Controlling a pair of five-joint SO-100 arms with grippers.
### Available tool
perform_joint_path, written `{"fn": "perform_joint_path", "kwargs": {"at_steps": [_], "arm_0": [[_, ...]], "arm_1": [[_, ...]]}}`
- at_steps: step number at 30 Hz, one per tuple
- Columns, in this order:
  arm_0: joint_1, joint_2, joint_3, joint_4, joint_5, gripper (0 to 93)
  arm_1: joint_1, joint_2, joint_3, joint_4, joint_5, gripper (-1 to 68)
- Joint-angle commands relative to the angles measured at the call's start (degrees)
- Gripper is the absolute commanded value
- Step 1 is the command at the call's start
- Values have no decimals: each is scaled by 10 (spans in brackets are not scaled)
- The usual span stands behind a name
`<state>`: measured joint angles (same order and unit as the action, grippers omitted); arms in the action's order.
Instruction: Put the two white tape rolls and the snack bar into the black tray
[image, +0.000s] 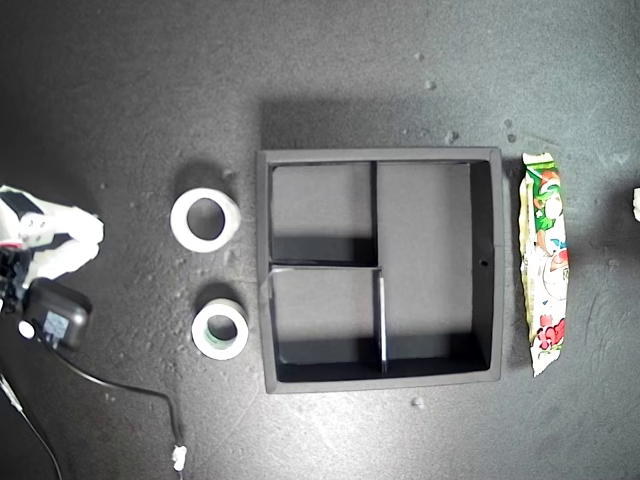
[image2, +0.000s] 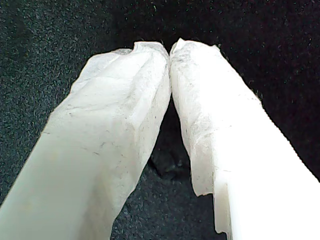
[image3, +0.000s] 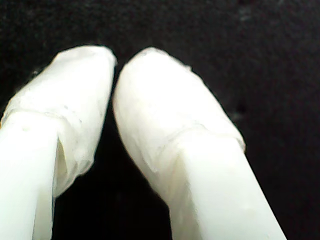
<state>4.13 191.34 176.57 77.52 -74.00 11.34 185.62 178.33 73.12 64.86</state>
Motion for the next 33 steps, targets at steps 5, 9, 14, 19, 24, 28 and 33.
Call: {"fn": "perform_joint_path", "kwargs": {"at_steps": [5,9,14,19,24,28,33], "arm_0": [[-8,27,33,24,-134,8],[-37,27,33,24,-173,14],[-60,27,33,-13,-171,2],[-4,27,30,-112,-103,0],[29,26,-54,-209,46,0],[41,4,-119,-249,163,61],[69,-325,-290,-293,235,136]], "arm_1": [[-33,-4,7,-54,-67,0],[-76,-4,7,-95,-120,0],[-104,-4,6,-150,-165,0],[-115,-4,6,-272,-178,0],[-96,-4,6,-323,20,0],[-76,-4,6,-345,103,-2],[-64,-4,6,-400,-10,-3]]}}
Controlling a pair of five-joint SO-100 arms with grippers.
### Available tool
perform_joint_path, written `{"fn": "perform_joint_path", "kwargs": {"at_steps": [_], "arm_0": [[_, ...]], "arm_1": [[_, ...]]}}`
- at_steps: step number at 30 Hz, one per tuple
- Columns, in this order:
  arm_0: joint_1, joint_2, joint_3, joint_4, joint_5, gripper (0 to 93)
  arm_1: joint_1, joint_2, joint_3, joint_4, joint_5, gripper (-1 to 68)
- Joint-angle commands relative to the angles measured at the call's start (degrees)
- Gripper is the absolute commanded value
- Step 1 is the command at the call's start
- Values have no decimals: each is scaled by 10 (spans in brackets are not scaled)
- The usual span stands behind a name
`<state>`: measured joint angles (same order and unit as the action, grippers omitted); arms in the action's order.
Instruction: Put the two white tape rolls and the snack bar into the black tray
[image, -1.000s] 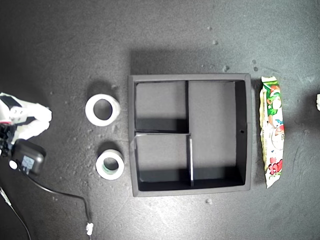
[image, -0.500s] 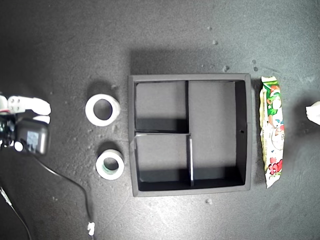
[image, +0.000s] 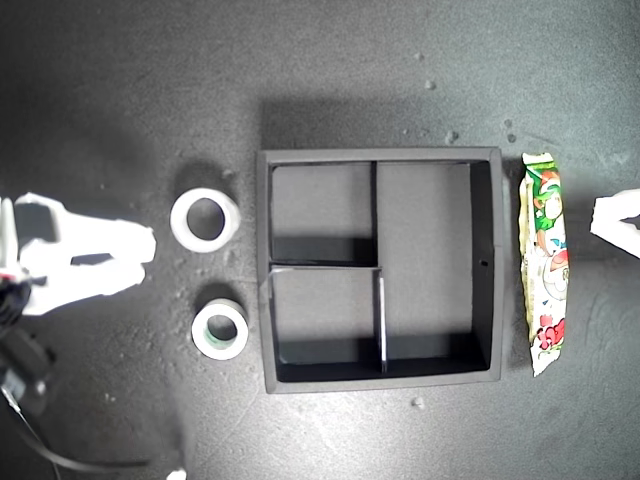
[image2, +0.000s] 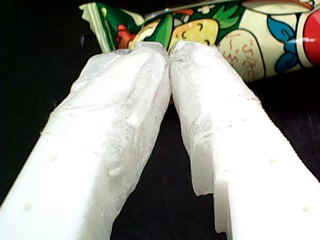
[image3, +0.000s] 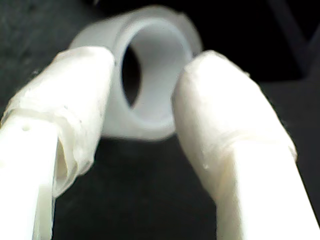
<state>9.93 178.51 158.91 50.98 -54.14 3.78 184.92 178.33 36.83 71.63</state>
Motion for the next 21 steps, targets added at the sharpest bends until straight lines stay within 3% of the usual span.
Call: {"fn": "perform_joint_path", "kwargs": {"at_steps": [1,5,11,15,21], "arm_0": [[12,-265,-145,-33,42,137],[8,-433,-223,-43,57,132],[-43,-523,-254,-46,86,139],[-62,-585,-285,-57,101,142],[-83,-694,-363,-38,124,138]], "arm_1": [[2,4,6,-57,-111,-3],[-30,4,6,-115,-224,-4],[-76,4,-1,-166,-310,-4],[-103,4,-6,-162,-354,-5],[-88,4,6,-150,-359,-5]]}}
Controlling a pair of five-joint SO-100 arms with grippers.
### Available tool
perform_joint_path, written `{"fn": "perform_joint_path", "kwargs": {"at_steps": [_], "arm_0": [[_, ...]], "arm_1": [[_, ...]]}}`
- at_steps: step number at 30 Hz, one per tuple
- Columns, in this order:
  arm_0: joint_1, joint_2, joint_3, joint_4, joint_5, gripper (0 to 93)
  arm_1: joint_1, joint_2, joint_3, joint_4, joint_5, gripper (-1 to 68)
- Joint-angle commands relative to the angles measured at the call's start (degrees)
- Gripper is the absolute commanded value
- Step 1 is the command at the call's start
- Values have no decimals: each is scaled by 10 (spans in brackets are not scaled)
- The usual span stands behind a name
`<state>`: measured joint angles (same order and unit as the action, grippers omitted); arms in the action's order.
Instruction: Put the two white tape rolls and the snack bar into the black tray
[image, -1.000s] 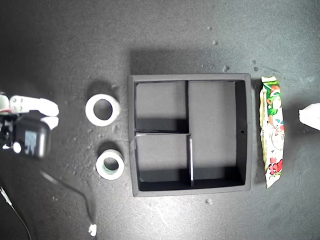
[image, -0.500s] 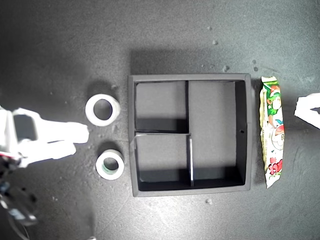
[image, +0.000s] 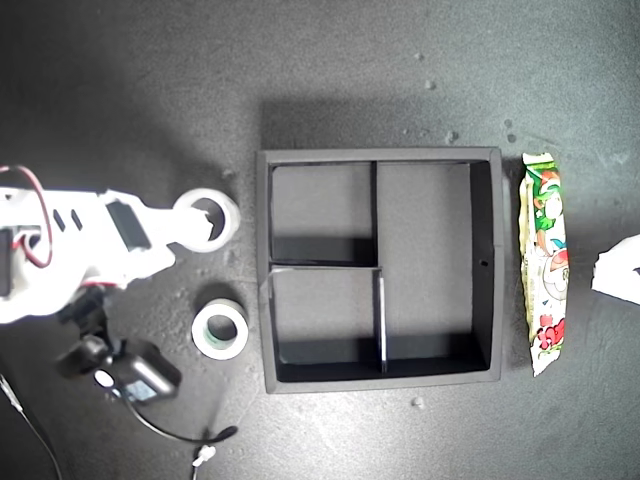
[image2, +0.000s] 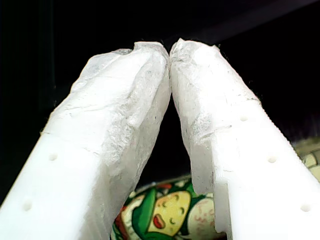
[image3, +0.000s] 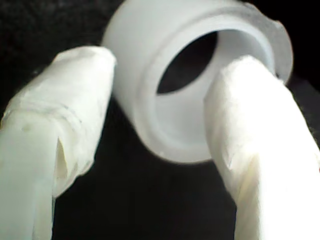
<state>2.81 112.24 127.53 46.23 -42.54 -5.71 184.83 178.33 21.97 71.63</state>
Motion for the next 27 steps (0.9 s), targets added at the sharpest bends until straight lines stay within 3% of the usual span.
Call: {"fn": "perform_joint_path", "kwargs": {"at_steps": [1,7,17,23,27], "arm_0": [[-12,-43,-58,14,8,137],[-4,-71,-72,23,-7,113],[-6,-187,-107,1,-18,123],[-33,-171,-142,25,-28,26],[-47,-123,-211,102,-21,2]], "arm_1": [[8,4,6,-5,-367,-5],[60,4,6,10,-315,-5],[83,4,5,4,-335,-3],[83,-3,-47,19,-388,2],[69,-6,-127,89,-422,21]]}}
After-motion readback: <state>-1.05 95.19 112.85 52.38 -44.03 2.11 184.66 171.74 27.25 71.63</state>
